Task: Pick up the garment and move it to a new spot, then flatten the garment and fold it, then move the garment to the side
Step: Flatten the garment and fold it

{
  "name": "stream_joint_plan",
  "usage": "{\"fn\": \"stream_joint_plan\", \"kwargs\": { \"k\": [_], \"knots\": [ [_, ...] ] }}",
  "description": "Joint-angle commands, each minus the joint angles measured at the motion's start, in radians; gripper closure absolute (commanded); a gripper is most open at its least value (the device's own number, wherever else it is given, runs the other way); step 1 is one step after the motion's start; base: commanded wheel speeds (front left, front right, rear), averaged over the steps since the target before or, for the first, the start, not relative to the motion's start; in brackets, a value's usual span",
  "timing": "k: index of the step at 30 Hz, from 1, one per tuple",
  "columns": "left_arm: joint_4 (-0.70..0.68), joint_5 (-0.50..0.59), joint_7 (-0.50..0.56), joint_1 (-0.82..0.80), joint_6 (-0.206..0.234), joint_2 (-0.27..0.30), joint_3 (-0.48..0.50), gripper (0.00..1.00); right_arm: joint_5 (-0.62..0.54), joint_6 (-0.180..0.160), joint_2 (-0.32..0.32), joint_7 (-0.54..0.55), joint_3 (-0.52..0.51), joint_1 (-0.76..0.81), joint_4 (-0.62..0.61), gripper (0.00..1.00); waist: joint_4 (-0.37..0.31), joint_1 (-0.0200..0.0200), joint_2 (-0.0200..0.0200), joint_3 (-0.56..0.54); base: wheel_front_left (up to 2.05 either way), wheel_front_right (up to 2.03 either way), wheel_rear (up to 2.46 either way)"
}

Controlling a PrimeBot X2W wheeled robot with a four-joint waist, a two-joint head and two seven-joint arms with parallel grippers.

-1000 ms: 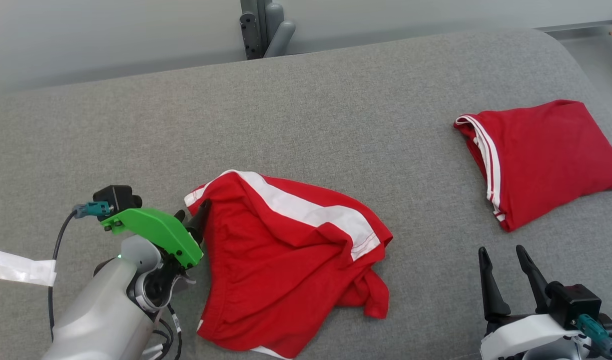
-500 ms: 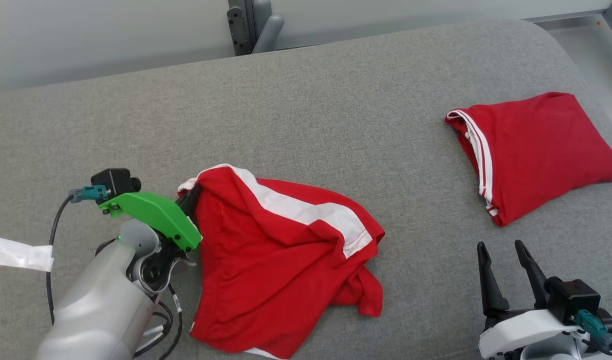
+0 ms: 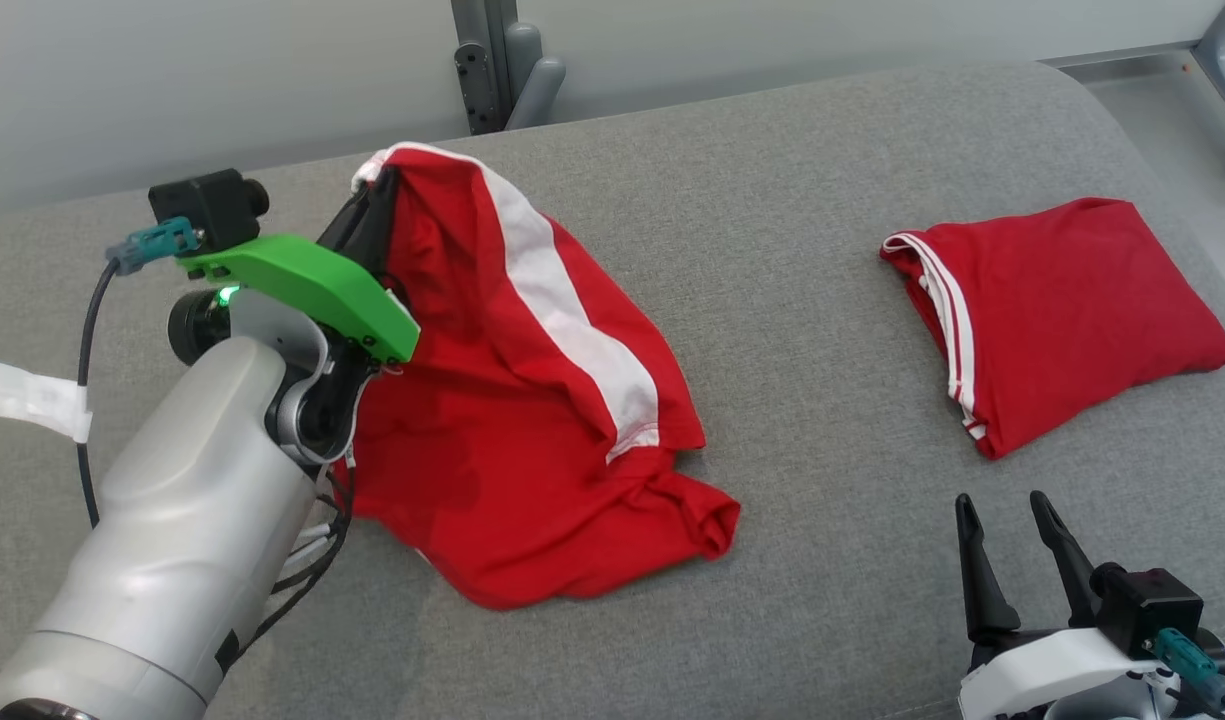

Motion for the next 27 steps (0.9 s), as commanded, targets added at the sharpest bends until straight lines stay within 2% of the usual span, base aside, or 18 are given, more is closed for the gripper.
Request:
{"fn": "stream_joint_plan", "kwargs": {
  "k": [1, 7, 8, 11, 13, 19, 24, 27],
  "knots": [
    [-0.017, 0.030, -0.020, -0.026, 0.011, 0.001, -0.003, 1.00, 0.004, -0.001, -0.002, 0.001, 0.000, 0.008, 0.001, 0.00, -0.002, 0.0000, 0.0000, -0.007, 0.00, 0.00, 0.00],
    [-0.159, 0.145, -0.087, -0.061, 0.080, 0.011, -0.026, 1.00, 0.008, -0.001, -0.002, 0.001, -0.013, 0.024, 0.000, 0.00, 0.001, 0.0000, 0.0000, -0.020, 0.00, 0.00, 0.00],
    [-0.159, 0.145, -0.087, -0.061, 0.080, 0.011, -0.026, 1.00, 0.008, -0.001, -0.002, 0.001, -0.013, 0.024, 0.000, 0.00, 0.001, 0.0000, 0.0000, -0.020, 0.00, 0.00, 0.00],
    [-0.275, 0.225, -0.103, -0.035, 0.127, 0.028, -0.032, 1.00, 0.009, -0.001, -0.002, 0.001, -0.019, 0.030, -0.003, 0.00, 0.007, 0.0000, 0.0000, -0.025, 0.00, 0.00, 0.00],
    [-0.368, 0.266, -0.107, 0.028, 0.145, 0.032, -0.042, 1.00, 0.010, -0.001, -0.002, 0.001, -0.021, 0.039, -0.005, 0.00, 0.010, 0.0000, 0.0000, -0.030, 0.00, 0.00, 0.00],
    [-0.608, 0.327, -0.108, 0.318, 0.185, 0.110, -0.136, 1.00, 0.014, -0.001, -0.003, 0.001, -0.027, 0.052, -0.005, 0.00, 0.015, 0.0000, 0.0000, -0.044, 0.00, 0.00, 0.00],
    [-0.641, 0.327, -0.109, 0.563, 0.237, 0.171, -0.166, 1.00, 0.016, -0.001, -0.003, 0.001, -0.034, 0.071, -0.005, 0.00, 0.026, 0.0000, 0.0000, -0.054, 0.00, 0.00, 0.00],
    [-0.615, 0.362, -0.109, 0.657, 0.240, 0.183, -0.170, 1.00, 0.013, -0.001, -0.002, 0.000, -0.039, 0.079, -0.006, 0.00, 0.042, 0.0000, 0.0000, -0.053, 0.00, 0.00, 0.00]
  ]
}}
